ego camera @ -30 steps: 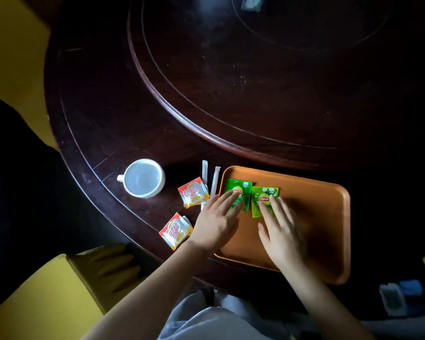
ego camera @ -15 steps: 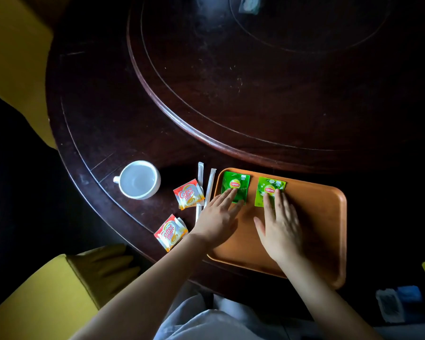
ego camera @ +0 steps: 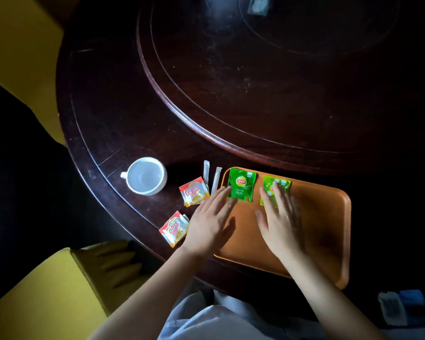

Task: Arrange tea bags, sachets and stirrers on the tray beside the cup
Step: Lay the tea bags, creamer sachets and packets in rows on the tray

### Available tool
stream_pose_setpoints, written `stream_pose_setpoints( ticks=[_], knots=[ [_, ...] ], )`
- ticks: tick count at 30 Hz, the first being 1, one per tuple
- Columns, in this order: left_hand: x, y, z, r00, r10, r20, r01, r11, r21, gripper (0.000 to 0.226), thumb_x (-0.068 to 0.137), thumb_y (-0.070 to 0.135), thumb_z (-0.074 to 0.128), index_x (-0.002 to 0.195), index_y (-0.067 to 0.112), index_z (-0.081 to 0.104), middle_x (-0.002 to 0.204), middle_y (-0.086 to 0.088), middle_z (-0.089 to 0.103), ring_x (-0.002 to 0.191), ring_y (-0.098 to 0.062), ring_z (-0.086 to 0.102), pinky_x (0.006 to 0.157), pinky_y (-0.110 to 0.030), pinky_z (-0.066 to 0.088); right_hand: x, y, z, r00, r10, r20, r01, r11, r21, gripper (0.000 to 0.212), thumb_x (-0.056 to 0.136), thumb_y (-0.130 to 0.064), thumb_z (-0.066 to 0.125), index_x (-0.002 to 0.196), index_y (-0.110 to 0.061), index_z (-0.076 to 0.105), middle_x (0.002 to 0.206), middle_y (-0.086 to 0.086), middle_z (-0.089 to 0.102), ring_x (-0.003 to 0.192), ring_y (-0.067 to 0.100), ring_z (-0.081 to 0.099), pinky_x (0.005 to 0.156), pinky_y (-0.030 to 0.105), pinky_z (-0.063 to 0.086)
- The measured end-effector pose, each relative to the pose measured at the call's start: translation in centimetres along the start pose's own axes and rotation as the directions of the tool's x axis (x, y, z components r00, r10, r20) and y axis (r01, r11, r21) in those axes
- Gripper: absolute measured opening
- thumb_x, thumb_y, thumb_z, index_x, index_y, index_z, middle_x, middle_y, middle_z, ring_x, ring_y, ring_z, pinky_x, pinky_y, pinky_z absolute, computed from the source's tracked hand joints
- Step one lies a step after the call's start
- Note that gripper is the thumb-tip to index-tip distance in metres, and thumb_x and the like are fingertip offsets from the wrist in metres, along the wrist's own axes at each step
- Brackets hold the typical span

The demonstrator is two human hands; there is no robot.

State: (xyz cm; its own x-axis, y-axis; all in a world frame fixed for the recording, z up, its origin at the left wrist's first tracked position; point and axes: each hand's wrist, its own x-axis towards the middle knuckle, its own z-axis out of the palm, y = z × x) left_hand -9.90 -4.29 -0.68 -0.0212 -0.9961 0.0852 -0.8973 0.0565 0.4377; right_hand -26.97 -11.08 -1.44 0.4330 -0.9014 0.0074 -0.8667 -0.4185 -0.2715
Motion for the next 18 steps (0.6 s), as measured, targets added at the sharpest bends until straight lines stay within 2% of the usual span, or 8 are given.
stream_pose_setpoints(
  ticks=[3, 7, 10, 13, 14, 16, 18],
  knots=[
    [-4.1, -2.1, -1.4, 0.979, -0.172, -0.107, 0.17, 0.985, -0.033, 0.04, 0.079, 0.02, 0.057, 0.117, 0.012, 0.059, 0.131, -0.011, 0.057, 0.122, -0.026, 0.052, 0.094, -0.037, 0.047, 1.1, -2.2, -0.1, 0.981, -0.191, -0.042, 0.194, 0.979, 0.061, 0.048, 0.077, -0.016, 0.072, 0.122, -0.007, 0.059, 0.133, 0.022, 0.054, 0.123, 0.036, 0.051, 0.101, 0.053, 0.042],
    [-8.3, -4.7, -2.9, 0.949, -0.297, -0.101, 0.302, 0.952, 0.038, 0.039, 0.078, 0.022, 0.063, 0.114, 0.008, 0.061, 0.125, -0.014, 0.062, 0.112, -0.03, 0.059, 0.089, -0.039, 0.053, 3.2, -6.3, 0.2, 0.918, -0.388, 0.08, 0.38, 0.92, 0.092, 0.05, 0.069, -0.01, 0.077, 0.116, -0.007, 0.062, 0.126, 0.019, 0.06, 0.119, 0.034, 0.055, 0.098, 0.049, 0.046],
    [-9.8, -5.2, -3.4, 0.941, -0.336, -0.046, 0.339, 0.938, 0.075, 0.044, 0.07, 0.022, 0.077, 0.109, 0.006, 0.064, 0.113, -0.013, 0.067, 0.098, -0.029, 0.065, 0.08, -0.035, 0.056, 4.8, -9.1, 0.7, 0.87, -0.466, 0.162, 0.46, 0.885, 0.079, 0.049, 0.067, -0.007, 0.078, 0.114, -0.006, 0.064, 0.124, 0.018, 0.063, 0.117, 0.033, 0.057, 0.096, 0.047, 0.047],
    [-10.0, -4.8, -3.4, 0.932, -0.363, 0.007, 0.36, 0.925, 0.122, 0.046, 0.061, 0.017, 0.084, 0.103, 0.008, 0.069, 0.103, -0.01, 0.072, 0.091, -0.028, 0.068, 0.072, -0.034, 0.059, 6.0, -10.7, 1.7, 0.824, -0.501, 0.264, 0.492, 0.864, 0.107, 0.043, 0.079, -0.004, 0.064, 0.121, -0.005, 0.058, 0.131, 0.017, 0.057, 0.127, 0.031, 0.047, 0.107, 0.044, 0.036],
    [-9.9, -4.8, -3.3, 0.928, -0.372, 0.001, 0.369, 0.921, 0.125, 0.045, 0.059, 0.014, 0.085, 0.1, 0.008, 0.07, 0.101, -0.01, 0.073, 0.09, -0.027, 0.069, 0.068, -0.034, 0.06, 6.2, -11.0, 2.0, 0.818, -0.511, 0.266, 0.503, 0.858, 0.103, 0.038, 0.08, -0.002, 0.061, 0.118, -0.004, 0.06, 0.127, 0.017, 0.06, 0.125, 0.031, 0.049, 0.106, 0.043, 0.037],
    [-9.6, -4.8, -3.3, 0.924, -0.382, -0.026, 0.382, 0.917, 0.116, 0.042, 0.057, 0.009, 0.085, 0.097, 0.009, 0.072, 0.097, -0.009, 0.074, 0.087, -0.027, 0.07, 0.063, -0.033, 0.061, 6.4, -11.4, 2.1, 0.82, -0.524, 0.229, 0.514, 0.851, 0.107, 0.028, 0.072, 0.005, 0.064, 0.099, 0.001, 0.068, 0.107, 0.018, 0.069, 0.107, 0.032, 0.062, 0.093, 0.042, 0.05],
    [-9.5, -4.8, -3.4, 0.921, -0.386, -0.047, 0.388, 0.916, 0.097, 0.04, 0.058, 0.007, 0.085, 0.096, 0.01, 0.073, 0.096, -0.008, 0.075, 0.086, -0.026, 0.071, 0.06, -0.033, 0.061, 6.5, -11.6, 2.0, 0.83, -0.531, 0.17, 0.523, 0.847, 0.089, 0.021, 0.053, 0.01, 0.074, 0.071, 0.0, 0.07, 0.079, 0.014, 0.073, 0.079, 0.03, 0.07, 0.067, 0.037, 0.06]
  ],
)
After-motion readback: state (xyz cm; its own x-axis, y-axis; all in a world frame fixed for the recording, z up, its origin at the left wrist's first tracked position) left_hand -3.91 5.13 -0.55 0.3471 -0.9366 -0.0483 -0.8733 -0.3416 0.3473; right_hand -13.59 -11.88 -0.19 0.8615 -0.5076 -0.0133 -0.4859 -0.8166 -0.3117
